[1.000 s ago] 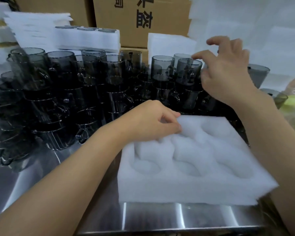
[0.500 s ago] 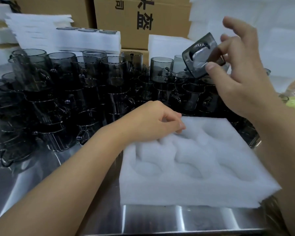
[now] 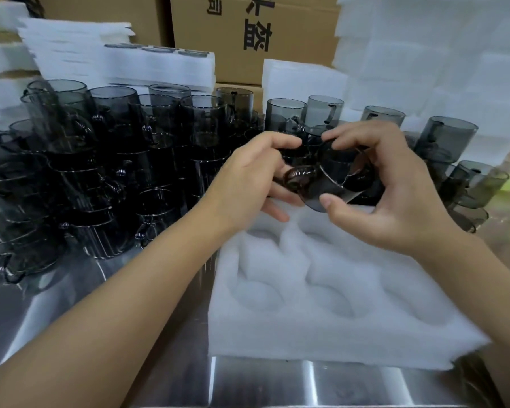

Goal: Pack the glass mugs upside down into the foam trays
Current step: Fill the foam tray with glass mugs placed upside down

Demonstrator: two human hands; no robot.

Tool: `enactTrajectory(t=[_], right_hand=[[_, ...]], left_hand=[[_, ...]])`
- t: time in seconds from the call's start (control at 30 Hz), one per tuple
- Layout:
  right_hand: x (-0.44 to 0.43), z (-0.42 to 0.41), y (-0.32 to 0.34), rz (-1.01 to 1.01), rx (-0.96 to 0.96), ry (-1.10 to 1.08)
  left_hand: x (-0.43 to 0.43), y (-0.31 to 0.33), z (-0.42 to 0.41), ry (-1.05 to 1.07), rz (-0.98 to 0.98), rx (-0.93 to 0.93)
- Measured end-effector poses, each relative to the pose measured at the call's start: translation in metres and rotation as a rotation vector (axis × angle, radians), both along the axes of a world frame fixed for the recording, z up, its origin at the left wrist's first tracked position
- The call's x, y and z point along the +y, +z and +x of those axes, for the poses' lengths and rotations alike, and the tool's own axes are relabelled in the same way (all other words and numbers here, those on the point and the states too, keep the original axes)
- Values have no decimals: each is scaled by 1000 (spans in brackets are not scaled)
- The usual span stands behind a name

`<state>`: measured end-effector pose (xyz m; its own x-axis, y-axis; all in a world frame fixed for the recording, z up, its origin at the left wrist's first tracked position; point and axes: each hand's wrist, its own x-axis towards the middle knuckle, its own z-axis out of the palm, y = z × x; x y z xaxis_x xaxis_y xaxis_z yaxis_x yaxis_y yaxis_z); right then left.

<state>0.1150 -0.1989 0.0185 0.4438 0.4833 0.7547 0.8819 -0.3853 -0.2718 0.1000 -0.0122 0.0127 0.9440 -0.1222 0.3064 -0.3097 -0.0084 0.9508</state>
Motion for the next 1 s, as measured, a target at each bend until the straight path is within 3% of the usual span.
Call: enactTrajectory(t=[0.3, 0.47, 0.7, 1.0], right_hand=[[1, -2, -1, -97, 34, 150], [0, 1, -2, -55, 63, 109], [0, 1, -5, -34, 130, 48], [2, 0, -3, -98, 115, 53]], left_hand=[[10, 6, 0, -172, 99, 154], [23, 12, -5, -243, 245, 114], [37, 15, -11, -47, 525, -20], [44, 20, -13, -13, 656, -123]])
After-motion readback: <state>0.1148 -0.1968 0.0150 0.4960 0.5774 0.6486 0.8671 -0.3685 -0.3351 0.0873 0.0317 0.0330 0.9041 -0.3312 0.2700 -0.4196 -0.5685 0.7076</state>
